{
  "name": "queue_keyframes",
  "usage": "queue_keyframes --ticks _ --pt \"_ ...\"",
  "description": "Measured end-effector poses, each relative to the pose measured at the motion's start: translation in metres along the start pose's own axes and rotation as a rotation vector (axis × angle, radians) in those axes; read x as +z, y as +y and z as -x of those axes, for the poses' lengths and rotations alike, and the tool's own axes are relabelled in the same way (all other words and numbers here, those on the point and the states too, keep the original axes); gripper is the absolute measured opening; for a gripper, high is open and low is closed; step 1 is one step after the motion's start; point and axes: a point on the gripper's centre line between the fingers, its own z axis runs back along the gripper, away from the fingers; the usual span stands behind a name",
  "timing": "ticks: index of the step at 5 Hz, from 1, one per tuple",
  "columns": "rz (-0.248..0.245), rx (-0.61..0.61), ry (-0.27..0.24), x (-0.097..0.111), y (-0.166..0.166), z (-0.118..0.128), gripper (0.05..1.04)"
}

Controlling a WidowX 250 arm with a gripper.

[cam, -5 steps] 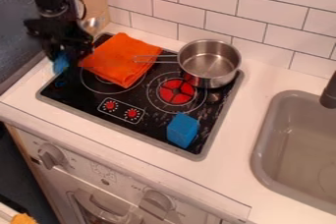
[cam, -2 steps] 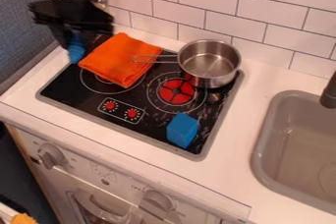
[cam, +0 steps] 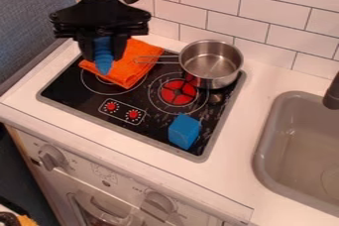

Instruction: Take the blue spoon and put it below the orange cloth

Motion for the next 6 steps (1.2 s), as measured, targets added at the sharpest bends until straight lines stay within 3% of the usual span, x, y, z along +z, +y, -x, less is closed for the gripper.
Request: queue_keyframes --ticks 1,3,4,6 --pt "-0.026 0.161 0.025 0.004 -0.005 0.011 0.43" --pt "-0.035 0.483 0.034 -0.014 -0.006 0.007 0.43" --pt "-0.06 0.532 0.057 -0.034 -0.004 0.006 0.43" --pt "-0.052 0.577 0.089 -0.074 -0.001 0.009 0.43"
